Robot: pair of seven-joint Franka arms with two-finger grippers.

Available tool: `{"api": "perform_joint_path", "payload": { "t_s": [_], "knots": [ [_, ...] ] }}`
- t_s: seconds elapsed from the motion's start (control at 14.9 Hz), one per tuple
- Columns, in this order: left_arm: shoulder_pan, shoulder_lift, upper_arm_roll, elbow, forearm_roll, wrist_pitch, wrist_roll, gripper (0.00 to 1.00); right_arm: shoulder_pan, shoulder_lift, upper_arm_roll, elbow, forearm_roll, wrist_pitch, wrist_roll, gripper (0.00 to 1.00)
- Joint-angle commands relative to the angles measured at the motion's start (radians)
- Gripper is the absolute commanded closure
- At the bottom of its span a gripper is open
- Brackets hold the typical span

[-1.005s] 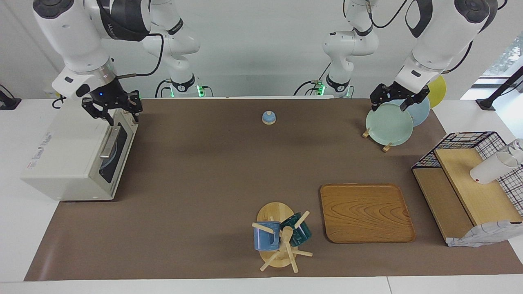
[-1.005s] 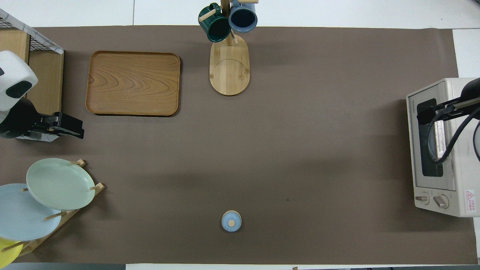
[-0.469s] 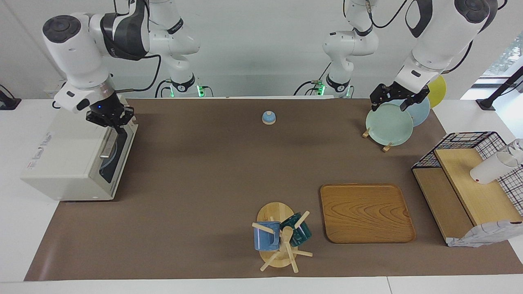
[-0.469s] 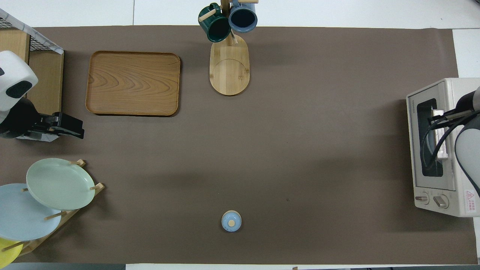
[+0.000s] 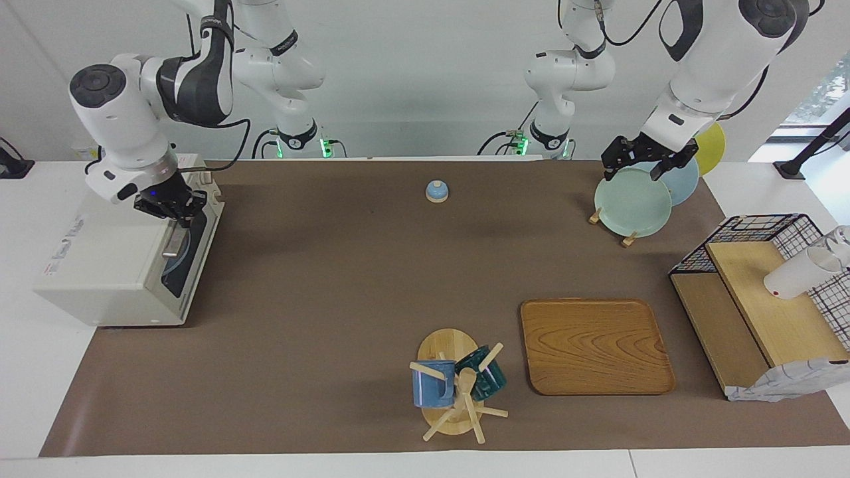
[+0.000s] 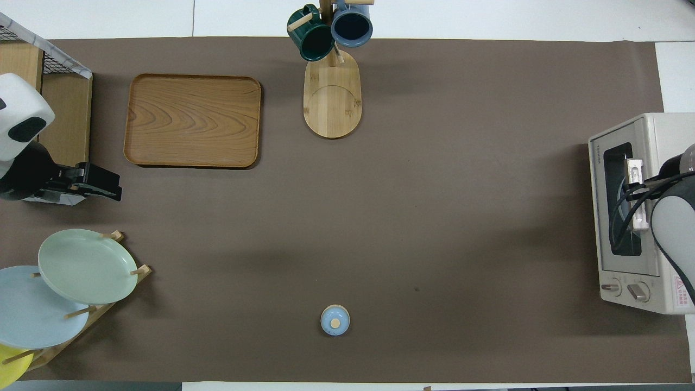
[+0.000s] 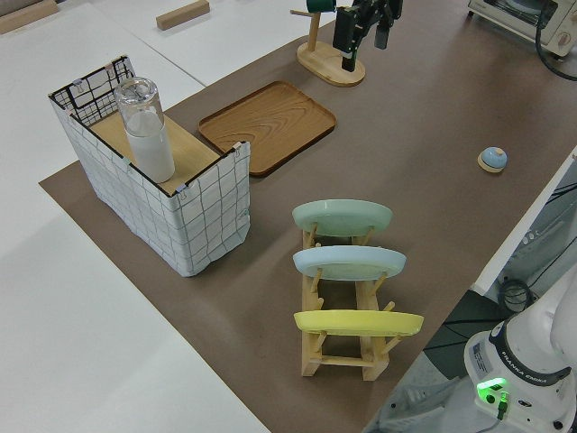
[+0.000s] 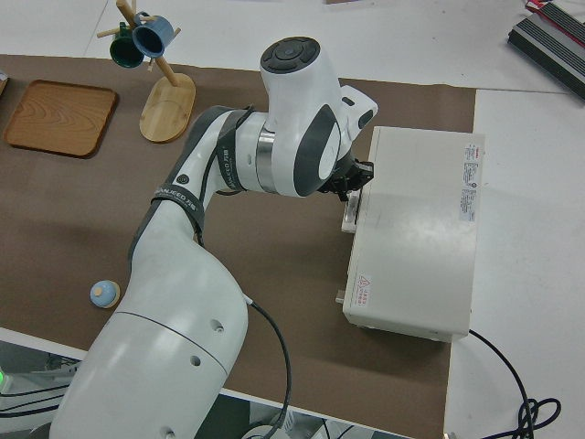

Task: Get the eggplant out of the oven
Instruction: 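Pull the oven door open with the right gripper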

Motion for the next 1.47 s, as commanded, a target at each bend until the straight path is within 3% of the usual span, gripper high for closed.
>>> {"api": "perform_joint_path", "payload": {
  "t_s": [0.0,0.54,0.87,1.14,1.41],
  "knots": [
    [0.006,-0.019,-0.002,-0.013,0.019,-0.004,-0.003,0.0,-0.016,-0.031,0.008,-0.052,-0.013,0.03,-0.011,1.0],
    [0.005,-0.019,-0.002,-0.013,0.019,-0.004,-0.003,0.0,0.007,-0.024,0.019,-0.136,0.04,0.131,0.006,1.0],
    [0.005,-0.019,-0.002,-0.013,0.019,-0.001,-0.006,0.0,0.123,0.052,0.02,-0.171,0.071,0.28,0.093,1.0],
    [0.005,-0.019,-0.002,-0.013,0.019,0.001,-0.006,0.0,0.14,0.094,0.02,-0.217,0.079,0.417,0.1,1.0],
    [0.005,-0.019,-0.002,-0.013,0.019,0.001,-0.004,0.0,0.165,0.143,0.02,-0.22,0.088,0.449,0.152,1.0]
  ]
}}
